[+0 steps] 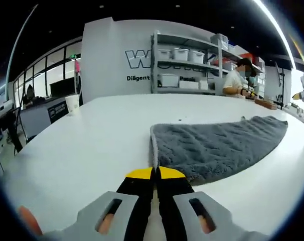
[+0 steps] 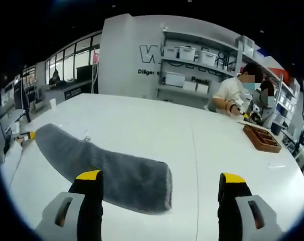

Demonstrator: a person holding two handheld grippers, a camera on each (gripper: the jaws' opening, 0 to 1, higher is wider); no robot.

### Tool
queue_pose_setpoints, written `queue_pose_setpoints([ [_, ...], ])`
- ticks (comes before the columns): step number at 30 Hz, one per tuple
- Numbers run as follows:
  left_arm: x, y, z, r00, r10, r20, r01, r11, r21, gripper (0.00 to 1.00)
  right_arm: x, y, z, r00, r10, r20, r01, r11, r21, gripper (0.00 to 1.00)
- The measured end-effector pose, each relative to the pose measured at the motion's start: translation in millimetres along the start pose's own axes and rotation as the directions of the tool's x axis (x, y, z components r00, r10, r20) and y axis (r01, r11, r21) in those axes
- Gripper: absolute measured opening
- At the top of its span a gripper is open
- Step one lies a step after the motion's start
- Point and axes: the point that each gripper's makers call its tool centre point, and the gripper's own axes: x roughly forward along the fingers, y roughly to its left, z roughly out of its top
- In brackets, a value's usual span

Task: Open the folded towel by lifting each exposed corner and separating the folded layers until the towel lies flat within the target outline without major curled edges

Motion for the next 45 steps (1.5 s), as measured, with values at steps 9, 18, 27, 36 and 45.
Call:
queue_pose_setpoints([
  [9, -2.6, 16.2, -1.6, 0.999, 0.04, 0.0, -0.04, 0.999, -0.018, 0.02, 0.0, 2.8, -2.2, 1.0, 0.003, -0.004, -0.003, 1.0, 0.0, 0.96],
  [18, -7.0, 27.6, -2.7, 0.997, 0.077, 0.002, -0.077, 0.997, -0.03, 0.02, -0.5, 1.9, -2.7, 1.0, 0.002, -0.002, -0.002, 1.0, 0.004, 0.96],
  [27, -9.5, 32.9, -5.5, 0.996, 0.089, 0.003, -0.088, 0.994, -0.063, 0.02, -0.4, 2.7, -2.6, 1.0, 0.004, -0.001, -0.004, 1.0, 0.003, 0.96],
  [36, -17.4, 36.6, -8.4, 0.996, 0.088, 0.004, -0.087, 0.995, -0.057, 0.13, 1.2, 5.0, -1.9, 1.0, 0.01, -0.006, -0.01, 1.0, -0.007, 0.96],
  [45, -33.2, 25.6, -3.5, 0.998, 0.04, 0.045, -0.039, 0.999, -0.015, 0.3, 4.0, 15.3, 4.0, 0.999, 0.048, 0.0, -0.048, 0.999, -0.023, 0.96],
])
